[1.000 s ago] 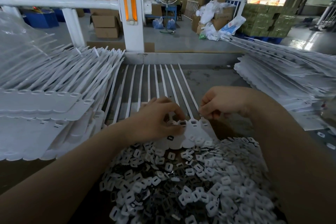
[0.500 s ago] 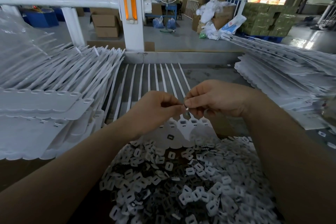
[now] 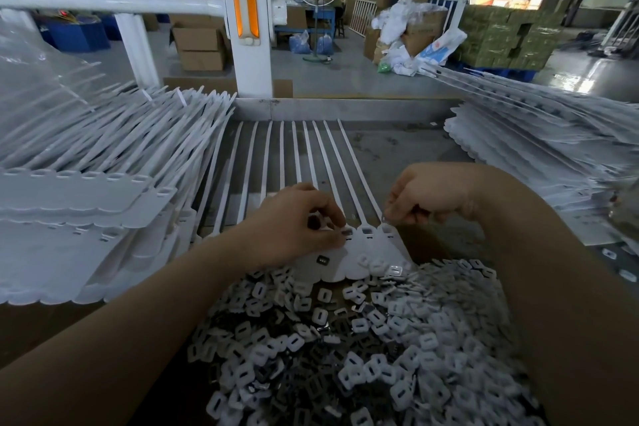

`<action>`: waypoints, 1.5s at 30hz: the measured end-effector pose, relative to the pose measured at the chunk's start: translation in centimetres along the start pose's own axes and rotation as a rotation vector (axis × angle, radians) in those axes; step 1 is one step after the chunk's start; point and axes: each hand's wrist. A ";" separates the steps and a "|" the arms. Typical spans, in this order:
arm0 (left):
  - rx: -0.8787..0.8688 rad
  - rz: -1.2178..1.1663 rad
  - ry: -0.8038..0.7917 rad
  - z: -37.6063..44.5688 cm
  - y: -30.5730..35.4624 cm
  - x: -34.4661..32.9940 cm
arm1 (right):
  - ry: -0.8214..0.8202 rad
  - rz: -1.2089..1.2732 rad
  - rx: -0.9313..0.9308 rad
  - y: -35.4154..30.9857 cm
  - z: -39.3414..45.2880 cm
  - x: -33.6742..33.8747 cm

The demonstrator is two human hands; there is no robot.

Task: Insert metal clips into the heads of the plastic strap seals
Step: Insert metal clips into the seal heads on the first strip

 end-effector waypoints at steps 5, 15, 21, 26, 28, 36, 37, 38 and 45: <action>0.002 -0.032 -0.015 0.2 -0.4 0.0 | -0.009 -0.046 -0.043 0.5 0.6 -0.1; 0.011 -0.038 -0.028 0.4 -0.5 -0.1 | -0.047 -0.043 -0.043 0.7 0.9 -0.3; 0.006 -0.045 -0.038 0.4 -0.6 -0.1 | -0.045 0.002 -0.068 0.7 0.8 -0.3; 0.013 -0.046 -0.035 0.4 -0.5 -0.2 | -0.043 0.059 -0.077 0.7 0.6 -0.4; 0.012 -0.048 -0.035 0.3 -0.6 -0.2 | -0.046 0.070 -0.081 0.7 0.6 -0.4; 0.021 -0.052 -0.043 0.3 -0.5 -0.1 | -0.055 0.136 -0.095 0.6 0.5 -0.6; 0.021 -0.055 -0.042 0.2 -0.5 -0.1 | -0.055 0.146 -0.093 0.7 0.5 -0.6; 0.021 -0.055 -0.041 0.2 -0.5 -0.1 | -0.055 0.156 -0.091 0.7 0.5 -0.6; 0.025 -0.058 -0.051 0.1 -0.3 0.0 | -0.048 0.142 -0.072 0.8 0.3 -0.4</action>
Point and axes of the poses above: each hand's wrist, its own z-axis towards the middle knuckle, its own x-axis out of the back of the hand, y = z × x, and after that the axes turned 2 degrees about z, right-handed
